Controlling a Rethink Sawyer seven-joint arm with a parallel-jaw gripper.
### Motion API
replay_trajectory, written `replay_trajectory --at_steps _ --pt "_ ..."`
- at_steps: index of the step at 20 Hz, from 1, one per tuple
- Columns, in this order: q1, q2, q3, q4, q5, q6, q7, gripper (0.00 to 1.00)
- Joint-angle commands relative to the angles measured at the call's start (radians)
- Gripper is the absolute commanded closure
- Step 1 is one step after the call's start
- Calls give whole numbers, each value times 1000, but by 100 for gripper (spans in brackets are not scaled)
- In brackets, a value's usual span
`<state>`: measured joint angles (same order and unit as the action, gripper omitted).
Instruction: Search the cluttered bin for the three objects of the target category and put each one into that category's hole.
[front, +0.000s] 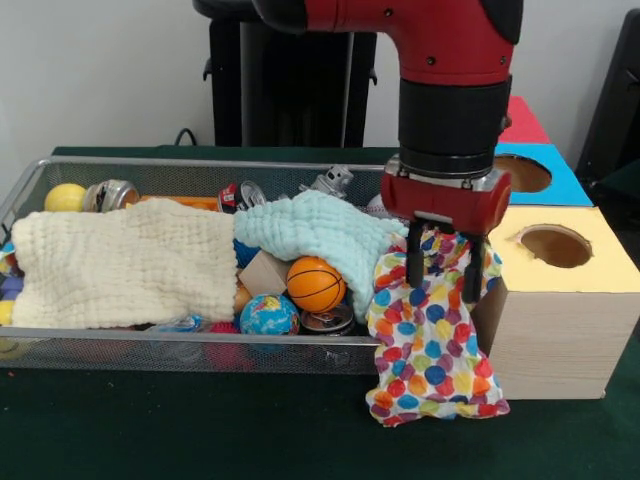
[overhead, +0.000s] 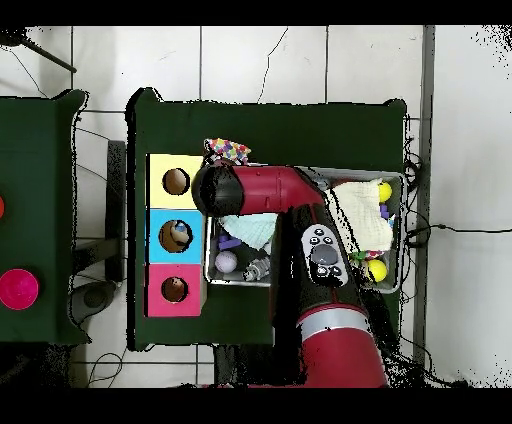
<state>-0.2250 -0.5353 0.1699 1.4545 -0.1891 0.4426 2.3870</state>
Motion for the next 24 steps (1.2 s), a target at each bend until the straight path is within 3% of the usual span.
replay_trajectory --at_steps 1,9,10,14,24 --pt "-77 59 92 122 -86 -2 -133 0" --pt "-27 84 52 114 -121 -28 -45 0" --pt "-15 83 41 108 -125 -24 -30 100" --pt "28 85 9 82 -123 25 -7 100" --pt "126 87 -54 58 -96 36 57 100"
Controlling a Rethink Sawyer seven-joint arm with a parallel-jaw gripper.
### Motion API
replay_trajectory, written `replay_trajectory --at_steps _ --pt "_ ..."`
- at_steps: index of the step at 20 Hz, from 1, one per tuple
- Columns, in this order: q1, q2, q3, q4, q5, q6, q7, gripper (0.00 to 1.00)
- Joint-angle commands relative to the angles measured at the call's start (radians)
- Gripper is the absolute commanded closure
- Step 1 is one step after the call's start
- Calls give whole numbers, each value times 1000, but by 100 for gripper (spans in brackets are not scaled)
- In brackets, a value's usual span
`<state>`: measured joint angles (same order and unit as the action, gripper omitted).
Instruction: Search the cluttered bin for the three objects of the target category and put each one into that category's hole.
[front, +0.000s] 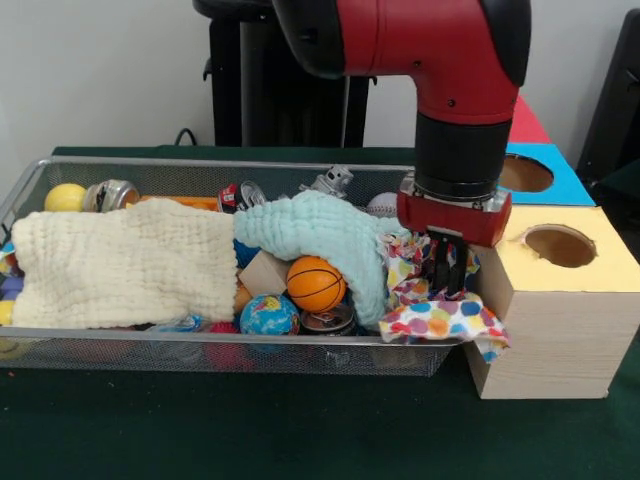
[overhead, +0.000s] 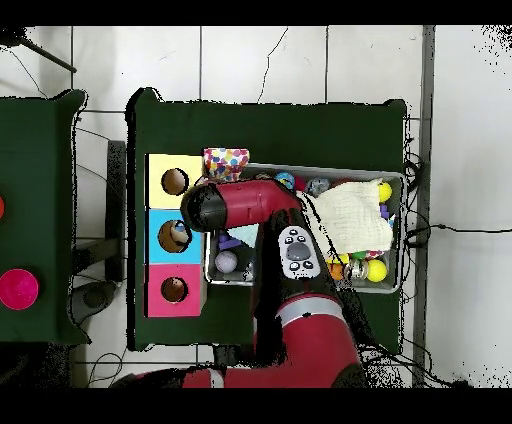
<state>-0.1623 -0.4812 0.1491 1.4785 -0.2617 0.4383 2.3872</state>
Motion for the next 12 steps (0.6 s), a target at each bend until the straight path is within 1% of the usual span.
replay_trajectory --at_steps 1,3,4,5,7,8,10,12 --pt "66 28 -36 41 -10 42 68 100" --pt "46 -40 -6 93 39 49 79 100" --pt "47 -90 -4 110 61 70 88 100" --pt "47 -141 -3 120 85 102 96 100" --pt "51 -224 -5 111 119 224 76 100" --pt "52 -251 -6 98 133 293 64 100" --pt "50 -285 -5 78 156 391 45 100" --pt "44 -302 -5 65 165 443 26 100"
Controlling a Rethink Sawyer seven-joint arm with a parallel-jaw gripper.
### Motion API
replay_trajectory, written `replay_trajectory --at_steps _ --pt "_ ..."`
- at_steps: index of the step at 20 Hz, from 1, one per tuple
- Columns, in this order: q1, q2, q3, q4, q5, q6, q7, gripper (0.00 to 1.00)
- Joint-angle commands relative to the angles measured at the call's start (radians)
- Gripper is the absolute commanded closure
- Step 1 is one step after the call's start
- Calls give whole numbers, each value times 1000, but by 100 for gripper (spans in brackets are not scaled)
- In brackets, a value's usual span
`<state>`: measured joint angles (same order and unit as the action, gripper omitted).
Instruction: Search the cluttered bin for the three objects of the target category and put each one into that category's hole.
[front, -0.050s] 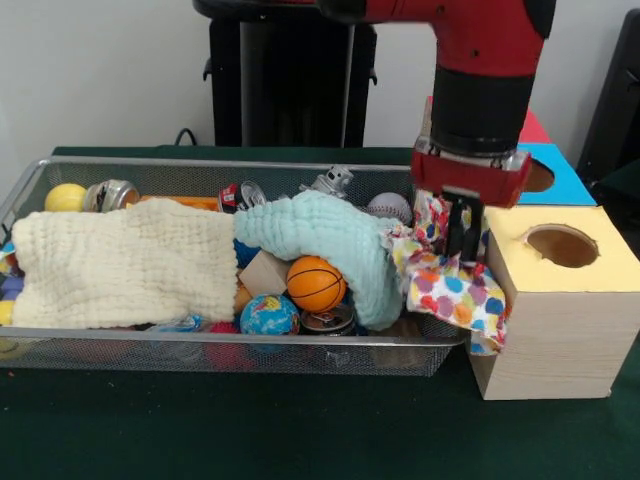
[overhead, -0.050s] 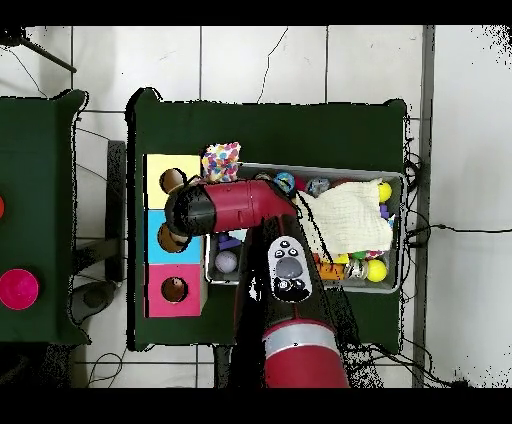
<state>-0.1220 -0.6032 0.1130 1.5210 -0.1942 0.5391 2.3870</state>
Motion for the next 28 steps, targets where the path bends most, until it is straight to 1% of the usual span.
replay_trajectory --at_steps 1,3,6,10,12,14,16,22,23,25,28 --pt "0 -187 31 18 100 360 16 100" --pt "-13 -196 42 20 108 373 -2 100" --pt "-18 -221 41 20 117 390 -4 100" --pt "-1 -236 31 -35 103 479 -3 100" --pt "28 -232 8 -98 68 580 16 100" --pt "39 -224 5 -136 67 628 43 100" --pt "59 -216 0 -150 70 635 76 100" --pt "121 -150 -31 -219 69 623 178 100" --pt "135 -144 -36 -219 75 619 199 100" --pt "164 -114 -54 -256 62 641 228 100" --pt "202 -65 -81 -279 59 578 265 100"
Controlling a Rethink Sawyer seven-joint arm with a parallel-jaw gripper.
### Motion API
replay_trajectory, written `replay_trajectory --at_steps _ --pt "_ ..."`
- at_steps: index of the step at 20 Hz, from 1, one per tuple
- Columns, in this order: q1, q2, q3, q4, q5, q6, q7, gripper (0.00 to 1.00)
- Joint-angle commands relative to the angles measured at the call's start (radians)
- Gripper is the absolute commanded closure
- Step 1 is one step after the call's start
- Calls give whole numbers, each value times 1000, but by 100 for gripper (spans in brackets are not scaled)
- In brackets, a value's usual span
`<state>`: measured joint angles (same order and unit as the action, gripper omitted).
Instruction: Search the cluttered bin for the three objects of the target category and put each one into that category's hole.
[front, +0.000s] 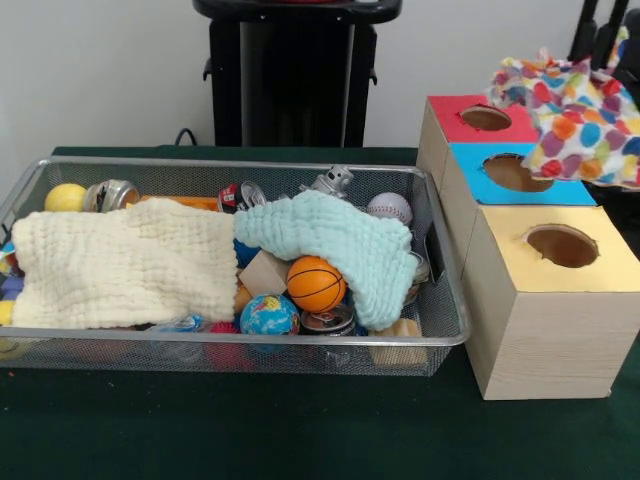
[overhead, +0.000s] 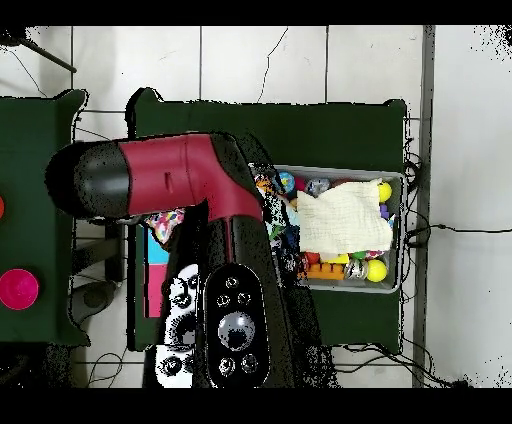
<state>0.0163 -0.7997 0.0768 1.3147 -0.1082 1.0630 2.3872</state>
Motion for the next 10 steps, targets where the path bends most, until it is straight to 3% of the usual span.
replay_trajectory --at_steps 1,6,10 --pt "71 143 -51 -73 -22 34 270 100" --pt "111 177 -90 -90 -5 -10 290 100" --pt "89 197 -89 -58 15 -94 244 100"
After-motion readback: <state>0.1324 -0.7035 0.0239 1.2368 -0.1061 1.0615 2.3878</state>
